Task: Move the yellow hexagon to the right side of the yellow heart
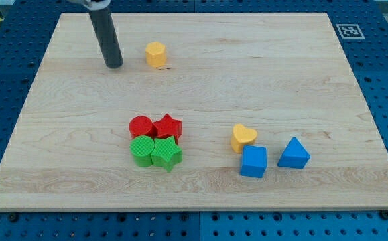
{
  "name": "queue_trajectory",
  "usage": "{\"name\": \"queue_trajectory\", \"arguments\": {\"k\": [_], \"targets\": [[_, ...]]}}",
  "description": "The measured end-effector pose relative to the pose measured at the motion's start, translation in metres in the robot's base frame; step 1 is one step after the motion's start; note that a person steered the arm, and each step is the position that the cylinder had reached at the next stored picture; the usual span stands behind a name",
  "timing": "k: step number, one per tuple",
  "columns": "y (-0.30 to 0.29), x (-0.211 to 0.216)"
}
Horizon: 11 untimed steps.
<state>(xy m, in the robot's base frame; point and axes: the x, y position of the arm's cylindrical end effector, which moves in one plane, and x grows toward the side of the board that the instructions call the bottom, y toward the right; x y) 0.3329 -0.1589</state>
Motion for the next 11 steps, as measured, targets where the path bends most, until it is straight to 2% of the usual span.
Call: {"name": "queue_trajectory", "arguments": {"k": [1,4,6,8,9,11], "targets": [[0.007,-0.016],[0.076,-0.030],[0.114,0.014],[0.119,0.022],[0.122,0.041],[0.155,0.061]]}}
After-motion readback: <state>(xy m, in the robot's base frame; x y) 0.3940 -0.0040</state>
